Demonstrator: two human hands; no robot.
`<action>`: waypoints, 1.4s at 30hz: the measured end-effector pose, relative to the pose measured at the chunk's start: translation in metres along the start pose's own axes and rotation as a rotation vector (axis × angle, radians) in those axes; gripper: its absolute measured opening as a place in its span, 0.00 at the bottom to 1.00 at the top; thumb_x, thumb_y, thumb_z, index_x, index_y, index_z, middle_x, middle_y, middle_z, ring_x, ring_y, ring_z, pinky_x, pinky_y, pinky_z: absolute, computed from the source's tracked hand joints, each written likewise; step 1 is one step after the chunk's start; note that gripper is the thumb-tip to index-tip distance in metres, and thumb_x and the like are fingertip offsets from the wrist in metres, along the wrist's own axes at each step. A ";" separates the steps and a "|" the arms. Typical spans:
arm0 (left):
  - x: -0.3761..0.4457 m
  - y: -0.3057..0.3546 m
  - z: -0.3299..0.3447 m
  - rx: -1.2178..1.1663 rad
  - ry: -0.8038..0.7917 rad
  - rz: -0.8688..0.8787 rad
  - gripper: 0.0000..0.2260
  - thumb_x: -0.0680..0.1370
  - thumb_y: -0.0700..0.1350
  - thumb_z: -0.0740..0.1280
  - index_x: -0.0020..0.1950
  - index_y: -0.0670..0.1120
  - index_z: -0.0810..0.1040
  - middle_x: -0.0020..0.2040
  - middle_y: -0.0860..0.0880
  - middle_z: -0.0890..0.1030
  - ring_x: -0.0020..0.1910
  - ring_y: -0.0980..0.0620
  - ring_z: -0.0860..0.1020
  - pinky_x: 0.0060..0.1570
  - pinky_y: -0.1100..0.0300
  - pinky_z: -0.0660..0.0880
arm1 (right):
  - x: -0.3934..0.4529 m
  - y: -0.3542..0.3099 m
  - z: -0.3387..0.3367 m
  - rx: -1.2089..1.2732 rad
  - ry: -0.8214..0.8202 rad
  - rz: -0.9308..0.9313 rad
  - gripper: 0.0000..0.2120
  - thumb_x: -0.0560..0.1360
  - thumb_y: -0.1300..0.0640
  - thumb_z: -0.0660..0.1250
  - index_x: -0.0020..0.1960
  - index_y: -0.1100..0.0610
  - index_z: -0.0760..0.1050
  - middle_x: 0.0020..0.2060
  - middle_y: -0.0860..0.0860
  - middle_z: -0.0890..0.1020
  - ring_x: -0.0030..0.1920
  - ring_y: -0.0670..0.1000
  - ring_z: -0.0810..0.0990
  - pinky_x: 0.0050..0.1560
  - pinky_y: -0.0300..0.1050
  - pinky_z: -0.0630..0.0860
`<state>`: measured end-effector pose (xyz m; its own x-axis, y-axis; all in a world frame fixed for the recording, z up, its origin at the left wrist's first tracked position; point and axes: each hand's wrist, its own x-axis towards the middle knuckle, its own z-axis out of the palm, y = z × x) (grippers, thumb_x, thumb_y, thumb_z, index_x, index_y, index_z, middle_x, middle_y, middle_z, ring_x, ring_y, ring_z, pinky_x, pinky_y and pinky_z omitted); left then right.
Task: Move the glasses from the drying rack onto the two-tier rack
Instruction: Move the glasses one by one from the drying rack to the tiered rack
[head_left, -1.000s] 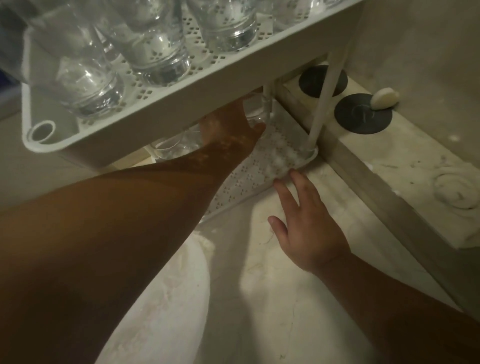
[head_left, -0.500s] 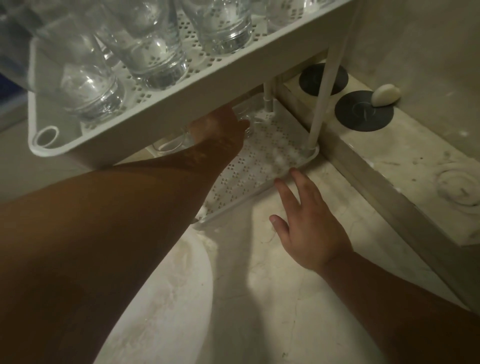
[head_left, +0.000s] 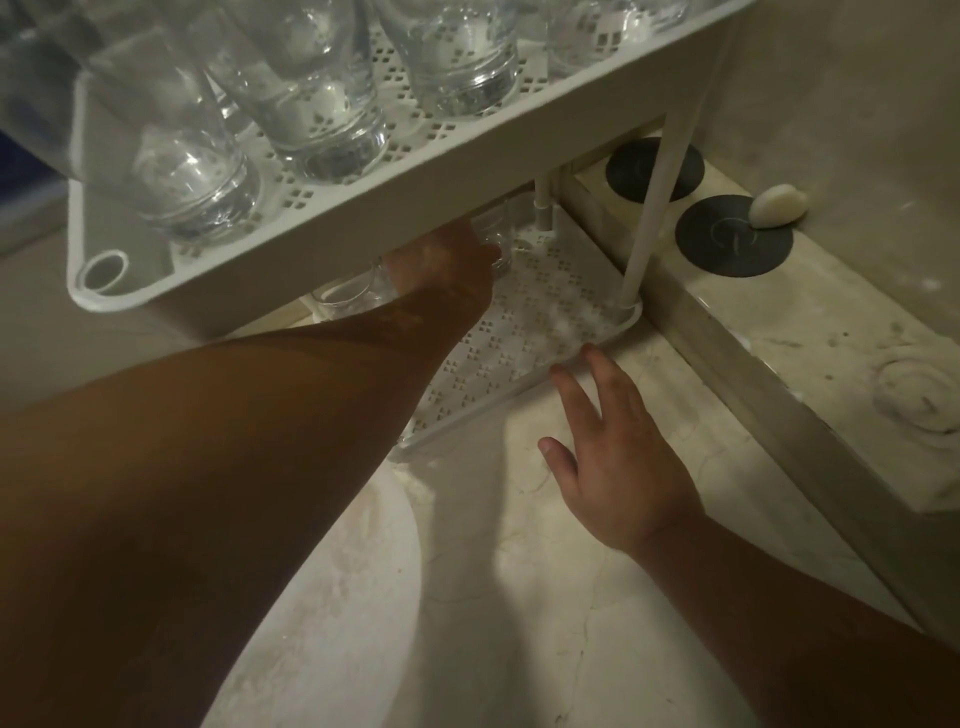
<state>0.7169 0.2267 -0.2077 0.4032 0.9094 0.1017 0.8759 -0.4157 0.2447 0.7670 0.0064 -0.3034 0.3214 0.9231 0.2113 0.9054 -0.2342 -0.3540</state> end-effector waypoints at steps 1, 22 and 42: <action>-0.001 0.001 -0.001 -0.030 0.011 -0.018 0.24 0.79 0.54 0.66 0.73 0.47 0.69 0.69 0.46 0.74 0.69 0.43 0.71 0.66 0.45 0.65 | 0.000 0.000 0.000 0.003 0.003 -0.001 0.30 0.79 0.41 0.56 0.77 0.54 0.58 0.76 0.58 0.57 0.75 0.59 0.61 0.68 0.55 0.72; -0.199 -0.033 -0.100 -0.285 -0.061 0.213 0.32 0.75 0.47 0.65 0.77 0.54 0.58 0.76 0.48 0.66 0.73 0.46 0.67 0.72 0.39 0.61 | -0.040 -0.088 -0.067 0.230 0.052 0.103 0.27 0.78 0.46 0.58 0.76 0.48 0.59 0.79 0.49 0.44 0.78 0.55 0.57 0.69 0.55 0.70; -0.243 -0.105 -0.284 -0.238 0.022 0.461 0.27 0.77 0.51 0.66 0.75 0.55 0.64 0.76 0.50 0.62 0.53 0.47 0.79 0.57 0.51 0.74 | -0.024 -0.157 -0.242 0.156 0.206 0.076 0.33 0.77 0.55 0.67 0.78 0.48 0.56 0.78 0.55 0.55 0.74 0.57 0.64 0.69 0.56 0.68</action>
<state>0.4522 0.0519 0.0154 0.7251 0.6334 0.2704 0.5231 -0.7619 0.3820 0.6837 -0.0529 -0.0326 0.4513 0.8190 0.3543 0.8280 -0.2364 -0.5084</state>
